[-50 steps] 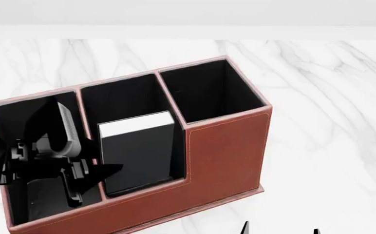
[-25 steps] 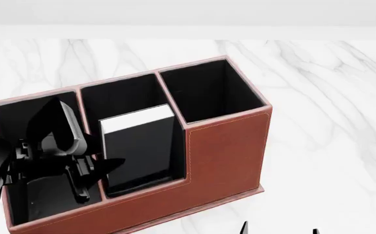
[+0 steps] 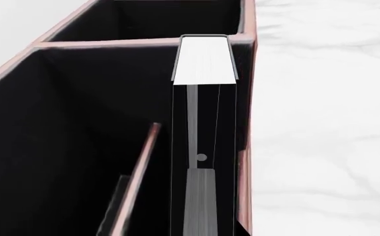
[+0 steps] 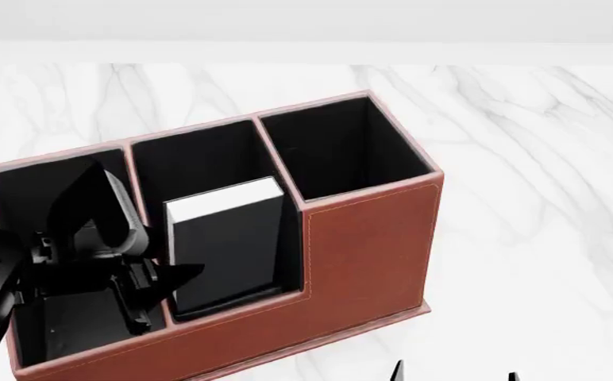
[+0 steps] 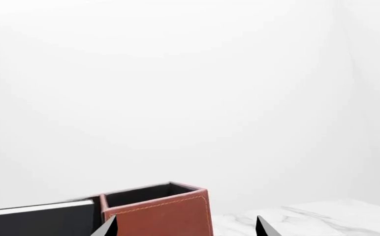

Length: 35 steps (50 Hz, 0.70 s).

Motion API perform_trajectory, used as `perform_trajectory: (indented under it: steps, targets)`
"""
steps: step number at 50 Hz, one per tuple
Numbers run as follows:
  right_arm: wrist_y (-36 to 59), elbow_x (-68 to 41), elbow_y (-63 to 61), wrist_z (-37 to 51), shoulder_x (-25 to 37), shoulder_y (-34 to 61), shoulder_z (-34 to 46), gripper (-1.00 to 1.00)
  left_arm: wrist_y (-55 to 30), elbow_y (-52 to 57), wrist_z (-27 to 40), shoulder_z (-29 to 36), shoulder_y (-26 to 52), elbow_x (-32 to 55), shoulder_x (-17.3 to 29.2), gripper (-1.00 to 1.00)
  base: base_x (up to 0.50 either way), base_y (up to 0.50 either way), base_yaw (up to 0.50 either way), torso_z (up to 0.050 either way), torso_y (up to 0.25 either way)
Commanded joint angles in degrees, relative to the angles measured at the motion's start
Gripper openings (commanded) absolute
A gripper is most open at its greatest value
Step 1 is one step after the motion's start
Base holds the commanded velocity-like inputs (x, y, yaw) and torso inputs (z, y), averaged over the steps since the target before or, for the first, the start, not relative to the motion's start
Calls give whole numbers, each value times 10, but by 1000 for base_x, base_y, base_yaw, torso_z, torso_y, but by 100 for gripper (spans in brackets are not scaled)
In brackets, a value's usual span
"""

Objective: Pick up the book and place it in the back compartment of the caddy.

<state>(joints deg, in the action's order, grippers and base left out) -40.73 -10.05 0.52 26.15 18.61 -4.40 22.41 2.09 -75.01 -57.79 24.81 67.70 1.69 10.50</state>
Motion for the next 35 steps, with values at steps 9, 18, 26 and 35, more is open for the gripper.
perform_trajectory:
  steps: [9,18,26,35]
  targets:
    - [-1,1,1,2,1,0,3,100,-33,0,1,-75,11,-17,-10,-100,0,0,0,0,1]
    - [-1,1,2,3,1,1,4,100,-50,0,7,-72,8,-17,-14,-100,0,0,0,1,1]
    - [-1,2,5,4,0,3,5,100,-71,0,9,-68,9,-17,-15,-100,0,0,0,0,1]
    - [-3,2,6,4,1,3,6,100,-82,0,12,-71,10,-16,-15,-100,0,0,0,0,1]
